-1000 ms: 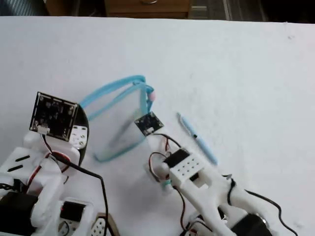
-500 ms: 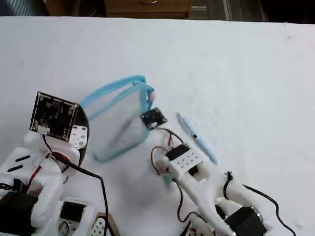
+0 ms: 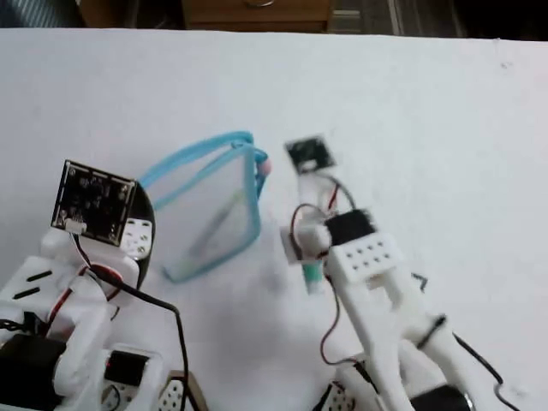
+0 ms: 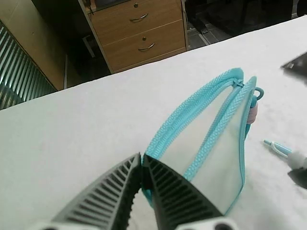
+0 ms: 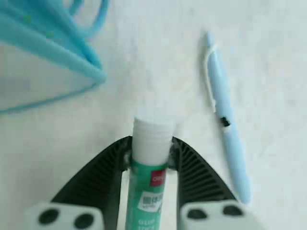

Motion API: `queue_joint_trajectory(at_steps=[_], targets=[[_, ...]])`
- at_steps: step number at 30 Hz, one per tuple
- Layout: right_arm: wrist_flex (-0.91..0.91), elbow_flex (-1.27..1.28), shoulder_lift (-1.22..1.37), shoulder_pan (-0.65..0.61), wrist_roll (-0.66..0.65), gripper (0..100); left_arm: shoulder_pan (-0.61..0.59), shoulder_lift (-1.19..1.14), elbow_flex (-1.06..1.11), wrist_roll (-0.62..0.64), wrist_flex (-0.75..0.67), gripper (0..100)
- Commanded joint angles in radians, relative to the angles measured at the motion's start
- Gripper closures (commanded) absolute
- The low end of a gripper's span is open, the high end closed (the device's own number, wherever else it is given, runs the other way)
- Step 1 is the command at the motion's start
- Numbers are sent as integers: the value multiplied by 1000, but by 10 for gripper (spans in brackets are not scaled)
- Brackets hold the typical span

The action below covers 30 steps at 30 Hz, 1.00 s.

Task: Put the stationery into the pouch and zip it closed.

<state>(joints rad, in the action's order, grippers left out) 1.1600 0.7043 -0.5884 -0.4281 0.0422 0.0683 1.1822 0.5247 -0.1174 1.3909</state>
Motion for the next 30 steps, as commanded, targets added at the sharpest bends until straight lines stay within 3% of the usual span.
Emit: queue_joint_trajectory(at_steps=[1, 4, 9, 17, 24, 30], targets=[[15, -169, -156, 22, 11, 981, -2, -2, 9, -6, 6, 978], [-58, -296, -246, 8, 21, 981, -2, -2, 9, -6, 6, 978], [-317, -410, -283, -108, 203, 981, 4, -7, 9, -6, 5, 978], [-734, -244, -265, -326, 250, 981, -1, -7, 9, -6, 5, 978], [-862, -201, -136, -331, 247, 981, -1, -7, 9, -6, 5, 978], [-746, -190, -113, -341, 176, 981, -1, -5, 9, -6, 6, 978]])
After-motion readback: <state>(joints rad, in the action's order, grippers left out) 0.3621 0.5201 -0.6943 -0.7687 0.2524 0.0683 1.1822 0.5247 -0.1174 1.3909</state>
